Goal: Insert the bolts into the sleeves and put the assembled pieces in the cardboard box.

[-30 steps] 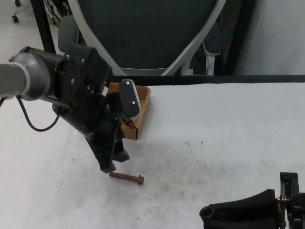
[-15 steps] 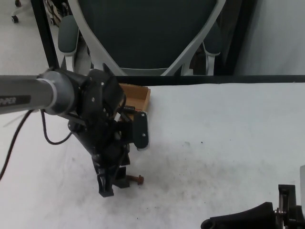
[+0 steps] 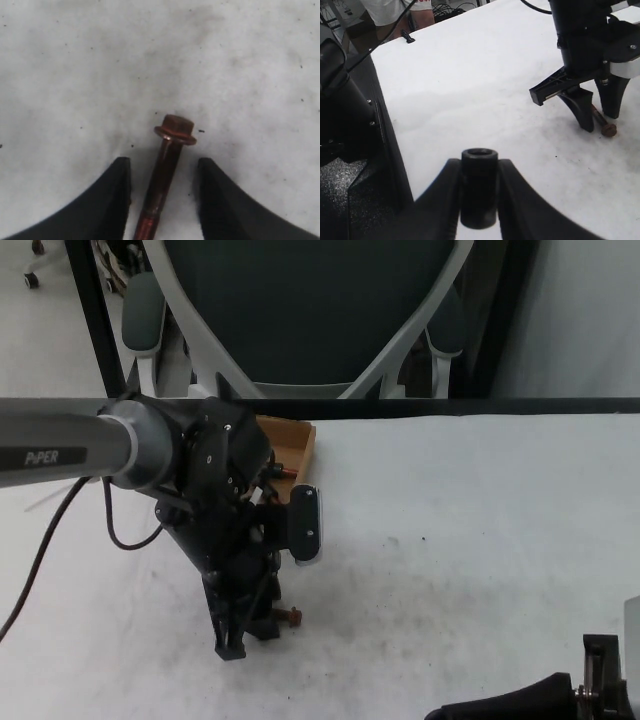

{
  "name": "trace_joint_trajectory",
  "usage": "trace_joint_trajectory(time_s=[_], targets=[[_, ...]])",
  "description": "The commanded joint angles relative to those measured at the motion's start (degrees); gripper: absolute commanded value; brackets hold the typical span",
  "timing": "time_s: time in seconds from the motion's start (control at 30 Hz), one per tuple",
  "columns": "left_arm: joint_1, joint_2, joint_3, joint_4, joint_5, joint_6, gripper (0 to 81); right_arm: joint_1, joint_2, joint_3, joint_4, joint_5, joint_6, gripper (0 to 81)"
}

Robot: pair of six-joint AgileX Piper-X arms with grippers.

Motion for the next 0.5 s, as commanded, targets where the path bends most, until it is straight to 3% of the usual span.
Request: trace_joint_trajectory(time_s=[0.0,0.07,0.1,0.23,0.47], targets=[[-0.6,2.4,0.1,-2.4,-1.2,-4.0,15.5,0.1,0.4,0.9,-0.4,-0.4,-0.6,0.2],[-0.6,2.2,0.1,-2.1,-1.2,-7.7,1.4,0.1,0.6,1.8,-0.6,-0.4,-0.6,0.2],[-0.6,2.1,0.0,-1.6,-1.1,-9.6,0.4,0.1,0.8,2.1,-0.7,-0.6,-0.6,0.2],[-0.6,1.4,0.0,2.5,0.5,-19.3,0.8,0.1,0.9,2.1,-2.7,-0.8,-0.6,0.2],[-0.6,-3.8,0.0,6.5,13.2,-25.3,0.8,0.1,0.9,2.1,-5.0,-0.8,2.0,0.2]])
